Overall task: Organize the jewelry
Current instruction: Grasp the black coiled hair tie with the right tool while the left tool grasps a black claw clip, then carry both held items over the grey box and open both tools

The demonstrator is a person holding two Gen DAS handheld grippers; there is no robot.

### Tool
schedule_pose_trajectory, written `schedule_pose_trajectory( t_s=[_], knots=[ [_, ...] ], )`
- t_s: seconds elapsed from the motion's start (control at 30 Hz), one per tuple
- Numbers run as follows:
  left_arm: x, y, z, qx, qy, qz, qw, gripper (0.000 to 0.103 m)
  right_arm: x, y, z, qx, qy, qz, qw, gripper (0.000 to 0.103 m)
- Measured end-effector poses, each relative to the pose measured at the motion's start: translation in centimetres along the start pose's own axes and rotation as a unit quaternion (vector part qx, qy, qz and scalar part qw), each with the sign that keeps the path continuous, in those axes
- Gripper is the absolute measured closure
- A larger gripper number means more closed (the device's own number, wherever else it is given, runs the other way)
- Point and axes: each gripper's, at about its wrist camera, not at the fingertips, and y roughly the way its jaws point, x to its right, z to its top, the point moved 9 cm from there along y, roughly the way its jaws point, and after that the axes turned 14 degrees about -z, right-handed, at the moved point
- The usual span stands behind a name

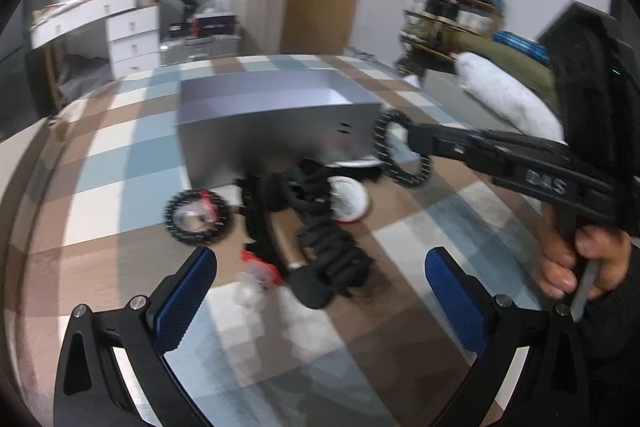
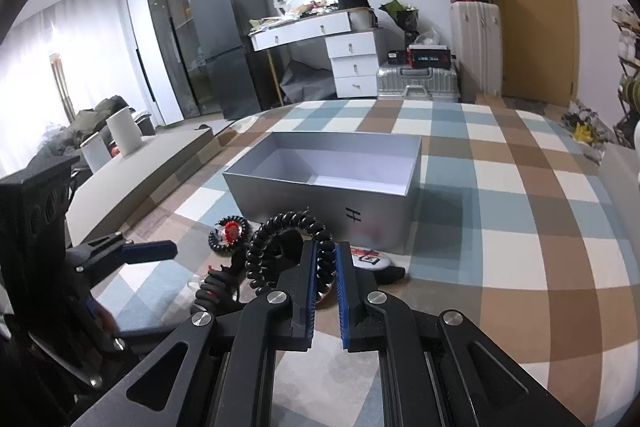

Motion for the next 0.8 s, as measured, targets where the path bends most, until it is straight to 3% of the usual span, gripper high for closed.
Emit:
schedule_pose_trajectory(
  t_s=[0.1,0.2,0.33,0.47,0.8],
  knots=[
    [0.9,0.0,-0.1,0.001,0.008,-0.022,0.9997,0.013,0.1,0.1,-0.2,-0.005,0.003,0.002,1.0,0.094],
    [0.8,0.5,-0.2,-0.011,0.008,-0.012,0.9998,0.028,0.1,0.4,-0.5,-0.013,0.003,0.003,1.0,0.094],
    [0.2,0.7,-0.5,-0.022,-0.007,-0.004,0.9997,0.04,-0.2,0.5,-1.0,-0.022,-0.01,0.008,1.0,0.094],
    [0.2,0.9,-0.7,-0.026,-0.014,-0.009,0.9995,0.073,-0.5,0.4,-1.4,-0.028,-0.02,0.015,0.999,0.094],
    [0.7,-0.2,0.2,0.009,-0.012,-0.026,0.9996,0.073,-0.9,0.0,-1.2,-0.021,-0.026,0.018,0.999,0.094]
  ],
)
